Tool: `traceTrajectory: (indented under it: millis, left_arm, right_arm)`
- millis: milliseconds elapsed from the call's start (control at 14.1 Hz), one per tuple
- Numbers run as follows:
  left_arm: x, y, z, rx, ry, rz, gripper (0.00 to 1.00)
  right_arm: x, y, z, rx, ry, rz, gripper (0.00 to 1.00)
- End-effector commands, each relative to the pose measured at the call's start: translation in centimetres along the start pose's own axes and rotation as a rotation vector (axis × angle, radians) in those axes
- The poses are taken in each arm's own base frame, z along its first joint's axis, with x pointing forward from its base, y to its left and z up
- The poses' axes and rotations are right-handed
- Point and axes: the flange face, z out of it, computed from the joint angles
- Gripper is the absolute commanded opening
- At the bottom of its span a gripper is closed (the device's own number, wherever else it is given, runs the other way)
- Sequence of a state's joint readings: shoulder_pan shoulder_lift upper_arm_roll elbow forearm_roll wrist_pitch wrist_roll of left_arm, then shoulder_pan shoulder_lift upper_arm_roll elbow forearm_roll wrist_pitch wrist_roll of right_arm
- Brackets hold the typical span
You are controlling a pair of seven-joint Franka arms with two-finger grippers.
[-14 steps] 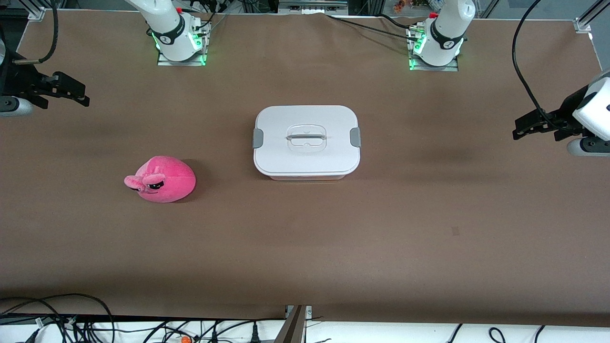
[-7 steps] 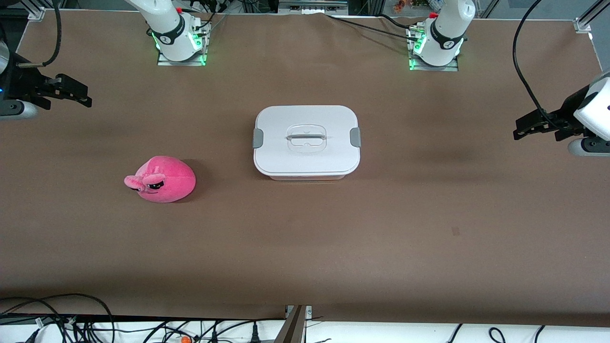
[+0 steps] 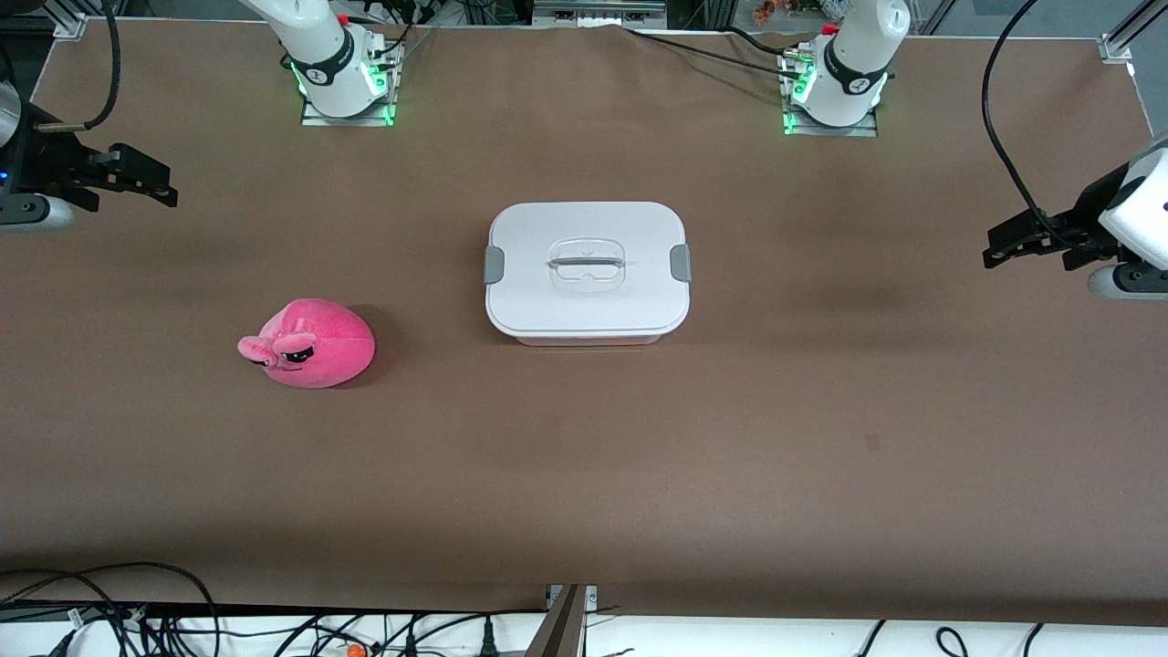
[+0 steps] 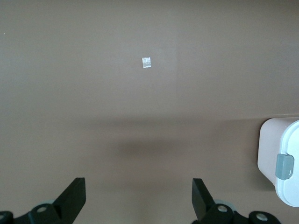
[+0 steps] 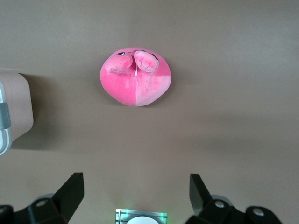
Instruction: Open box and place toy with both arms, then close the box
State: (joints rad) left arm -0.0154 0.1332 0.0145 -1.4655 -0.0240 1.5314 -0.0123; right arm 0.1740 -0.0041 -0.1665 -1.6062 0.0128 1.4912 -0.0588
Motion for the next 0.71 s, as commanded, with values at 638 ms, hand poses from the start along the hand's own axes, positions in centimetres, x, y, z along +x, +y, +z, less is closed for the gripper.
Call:
traceTrajectory:
  millis: [638]
  left_arm:
    - [0.4, 0.5, -0.5, 0.007, 0.009, 0.004, 1.0]
  right_arm:
    - [0.8, -2.5, 0.1, -0.025, -0.004, -0.044, 1.0]
